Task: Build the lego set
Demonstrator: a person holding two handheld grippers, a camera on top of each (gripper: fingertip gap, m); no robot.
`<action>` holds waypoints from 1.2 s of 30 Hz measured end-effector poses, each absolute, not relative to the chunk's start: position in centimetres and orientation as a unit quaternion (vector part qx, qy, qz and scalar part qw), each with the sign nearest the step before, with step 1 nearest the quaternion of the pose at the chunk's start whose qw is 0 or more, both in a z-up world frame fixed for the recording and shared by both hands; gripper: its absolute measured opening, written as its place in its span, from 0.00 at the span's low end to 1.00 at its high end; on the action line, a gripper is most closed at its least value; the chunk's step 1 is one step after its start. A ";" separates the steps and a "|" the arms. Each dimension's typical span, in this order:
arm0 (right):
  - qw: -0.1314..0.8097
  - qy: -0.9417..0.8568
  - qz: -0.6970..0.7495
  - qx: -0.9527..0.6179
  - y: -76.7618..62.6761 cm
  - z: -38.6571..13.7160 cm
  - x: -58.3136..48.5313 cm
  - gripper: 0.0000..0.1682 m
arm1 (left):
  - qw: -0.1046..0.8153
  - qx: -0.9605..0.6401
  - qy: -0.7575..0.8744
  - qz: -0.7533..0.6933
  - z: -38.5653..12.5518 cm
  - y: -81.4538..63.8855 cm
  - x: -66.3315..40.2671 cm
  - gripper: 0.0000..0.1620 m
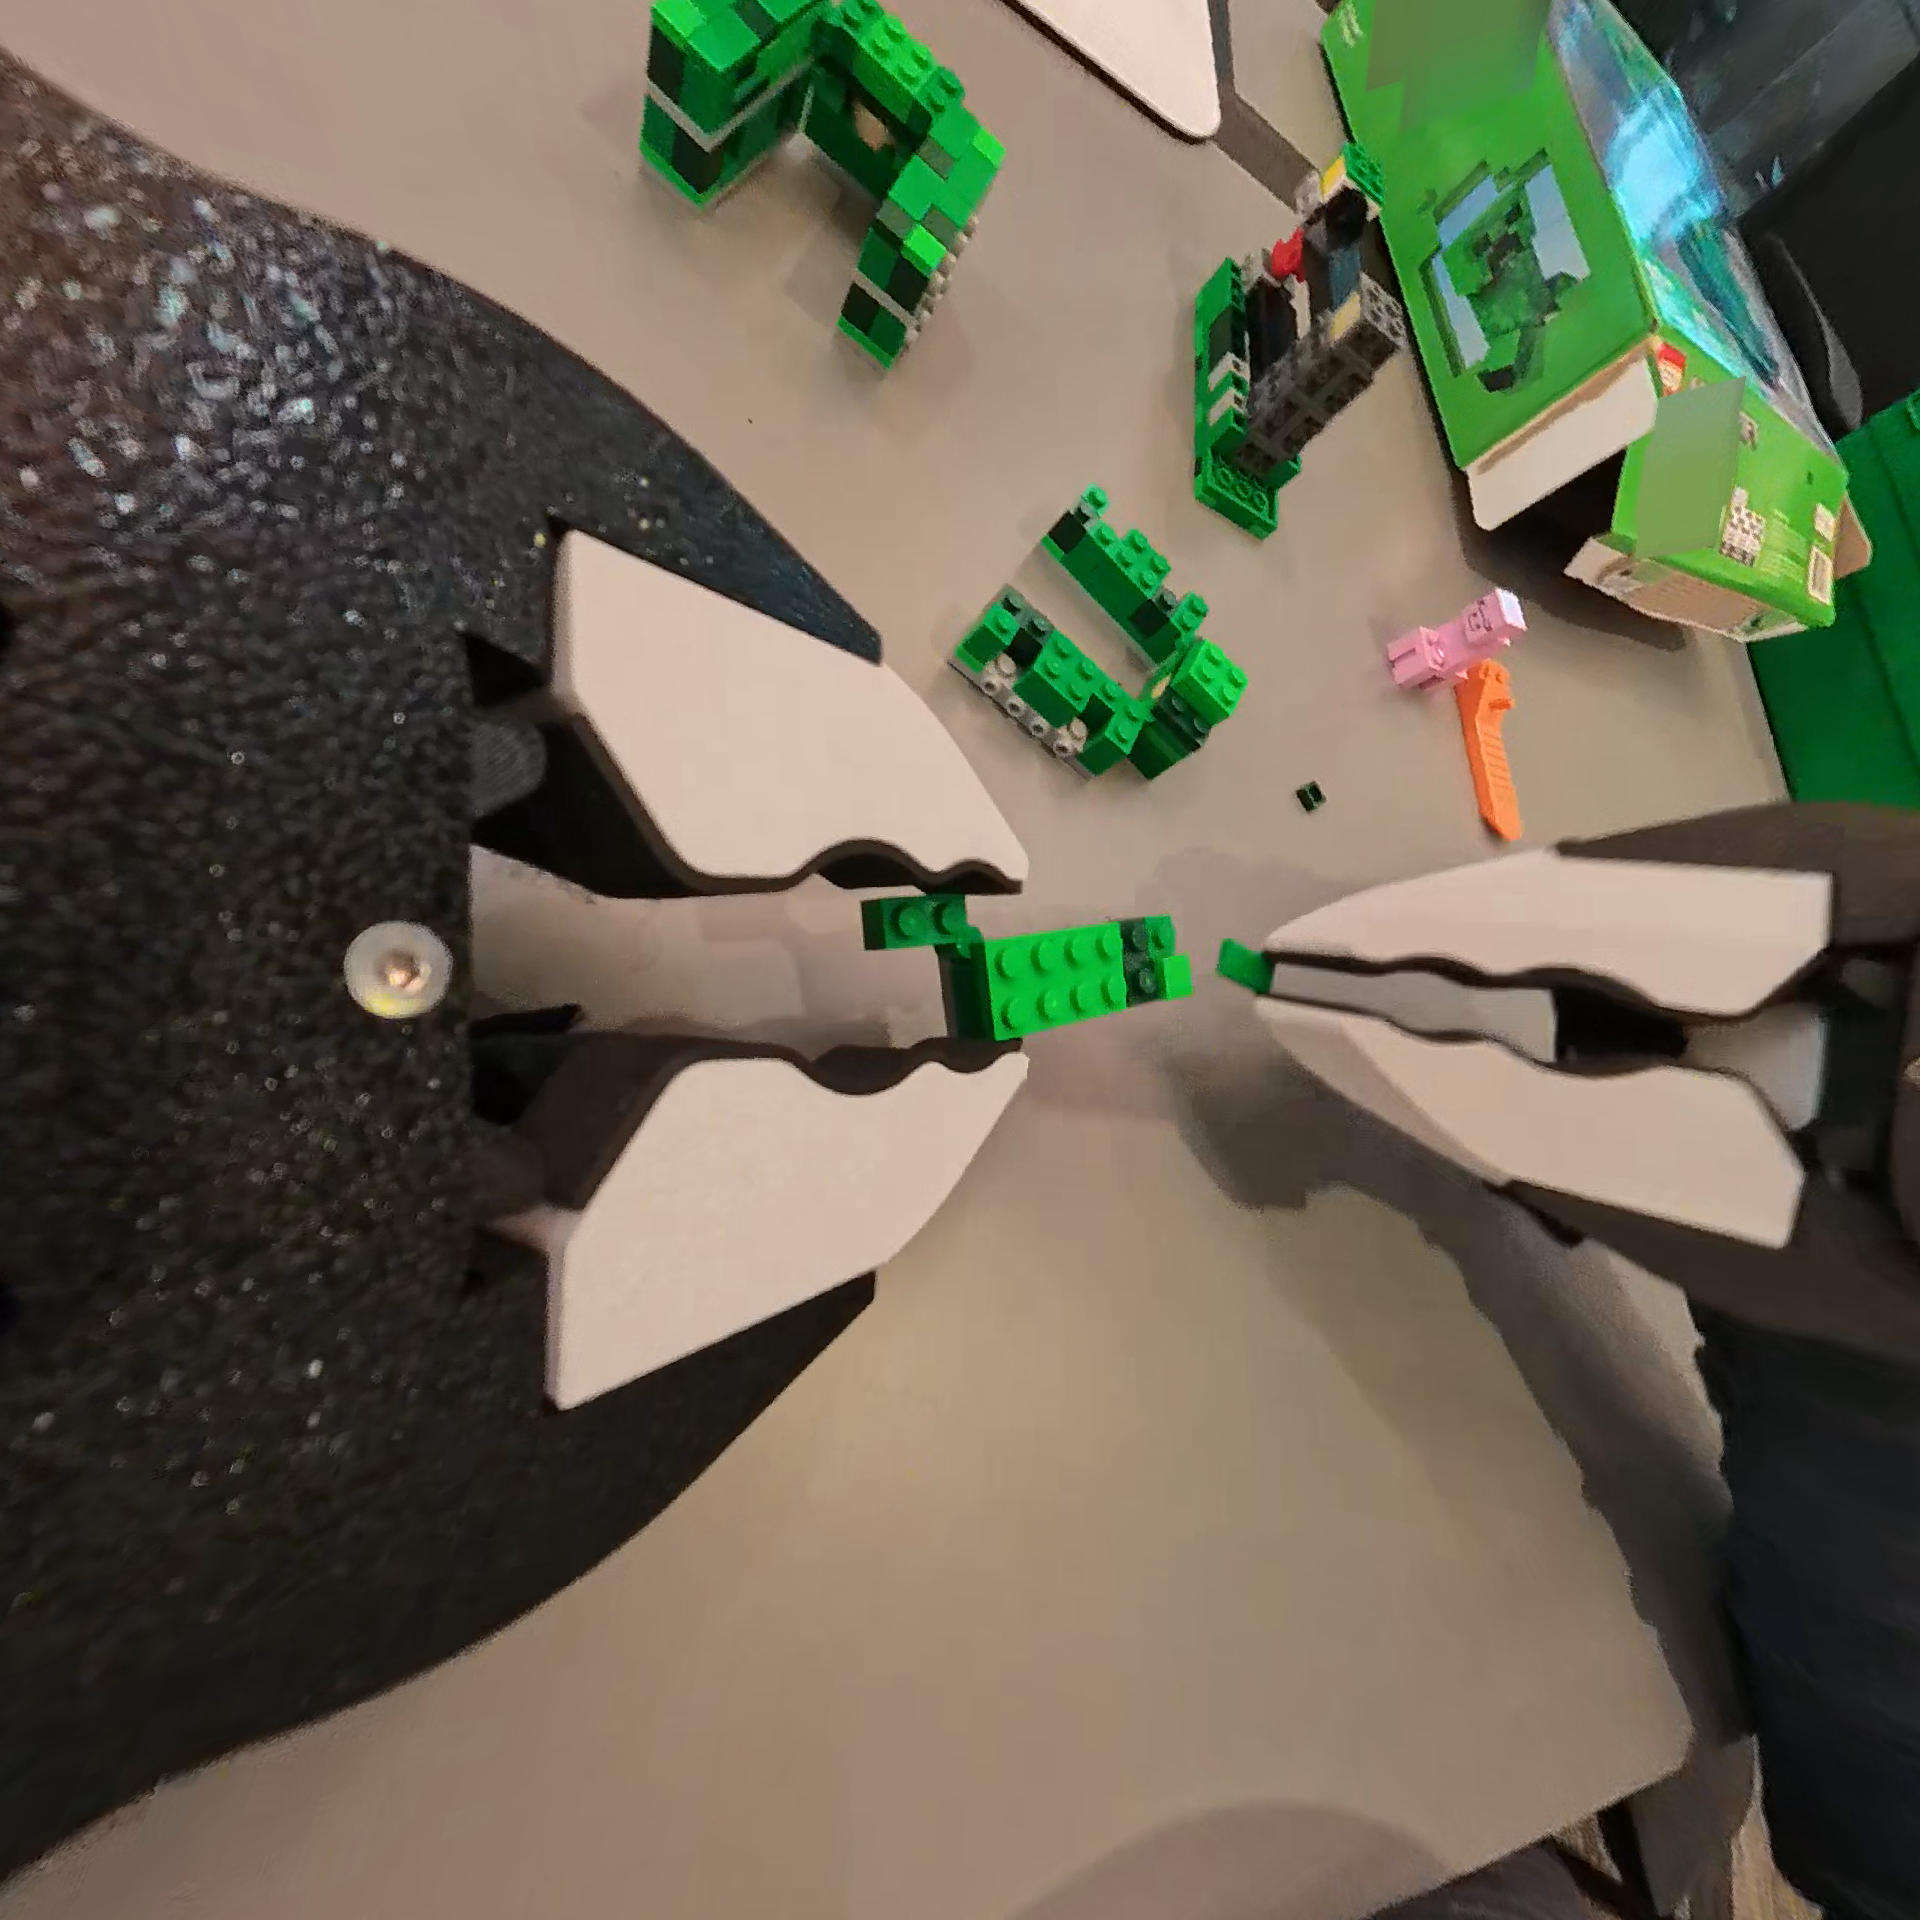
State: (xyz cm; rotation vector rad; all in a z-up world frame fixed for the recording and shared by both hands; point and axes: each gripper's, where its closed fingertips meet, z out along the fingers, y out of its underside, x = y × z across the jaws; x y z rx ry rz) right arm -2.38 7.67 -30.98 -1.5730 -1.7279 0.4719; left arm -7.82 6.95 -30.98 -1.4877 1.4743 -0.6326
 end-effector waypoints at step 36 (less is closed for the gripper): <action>0.258 -0.772 0.225 -0.536 4.8 -28.4 -5.0 0.04 | 0.468 -0.541 0.618 -0.325 -29.5 4.7 -7.0 0.16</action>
